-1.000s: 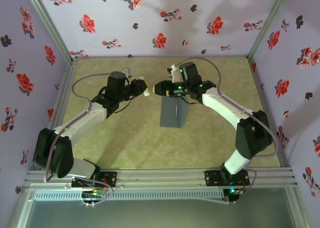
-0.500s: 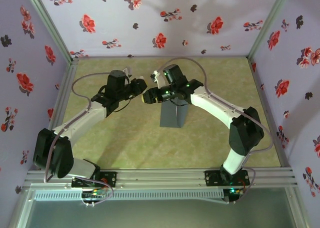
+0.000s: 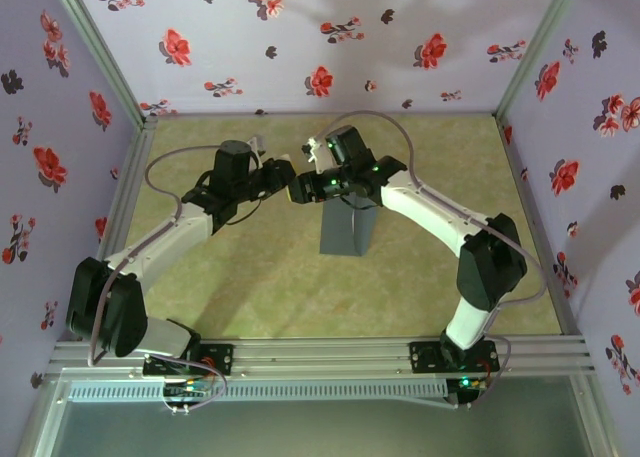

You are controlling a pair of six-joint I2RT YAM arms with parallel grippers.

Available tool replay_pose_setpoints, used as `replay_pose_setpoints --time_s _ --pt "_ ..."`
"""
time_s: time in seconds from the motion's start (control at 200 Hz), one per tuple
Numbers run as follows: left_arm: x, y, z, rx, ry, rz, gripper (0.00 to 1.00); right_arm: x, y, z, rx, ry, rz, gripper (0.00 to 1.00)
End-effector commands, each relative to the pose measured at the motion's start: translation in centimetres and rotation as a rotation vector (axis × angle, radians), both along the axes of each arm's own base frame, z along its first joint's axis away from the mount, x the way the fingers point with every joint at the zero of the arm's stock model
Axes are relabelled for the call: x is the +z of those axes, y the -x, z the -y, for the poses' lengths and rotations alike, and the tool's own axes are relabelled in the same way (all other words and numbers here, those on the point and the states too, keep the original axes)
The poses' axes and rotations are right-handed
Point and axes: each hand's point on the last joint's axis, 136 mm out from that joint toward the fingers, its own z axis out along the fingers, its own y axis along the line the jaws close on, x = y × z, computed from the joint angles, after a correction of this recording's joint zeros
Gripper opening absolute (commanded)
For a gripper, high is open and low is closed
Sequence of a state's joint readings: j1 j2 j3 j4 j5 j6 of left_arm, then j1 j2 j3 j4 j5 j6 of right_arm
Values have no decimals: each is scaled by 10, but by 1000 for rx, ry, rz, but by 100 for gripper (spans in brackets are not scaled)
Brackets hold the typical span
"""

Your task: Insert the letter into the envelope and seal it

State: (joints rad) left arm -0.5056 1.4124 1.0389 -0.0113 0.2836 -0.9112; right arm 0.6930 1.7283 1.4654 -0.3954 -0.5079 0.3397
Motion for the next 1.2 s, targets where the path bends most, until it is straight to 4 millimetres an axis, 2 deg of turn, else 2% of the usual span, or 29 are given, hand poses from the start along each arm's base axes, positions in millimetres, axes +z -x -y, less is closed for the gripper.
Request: replay_pose_setpoints --time_s 0.0,0.2,0.355,0.565,0.675,0.955,1.195 --pt "21 3 9 -46 46 37 0 0 -11 -4 -12 13 30 41" --pt "20 5 13 -67 59 29 0 0 -12 -4 -16 11 37 31" --pt "17 11 13 -84 58 22 0 7 -13 -4 -23 -3 52 27" --pt "23 23 17 -143 87 52 0 19 -11 -4 -14 -58 54 19" --pt "30 35 23 -215 110 77 0 32 -9 -1 4 -122 43 18" --pt "62 67 36 -403 212 170 0 89 -1 8 112 -425 -15 18" --pt "77 82 42 -479 267 207 0 118 7 11 178 -549 -12 20"
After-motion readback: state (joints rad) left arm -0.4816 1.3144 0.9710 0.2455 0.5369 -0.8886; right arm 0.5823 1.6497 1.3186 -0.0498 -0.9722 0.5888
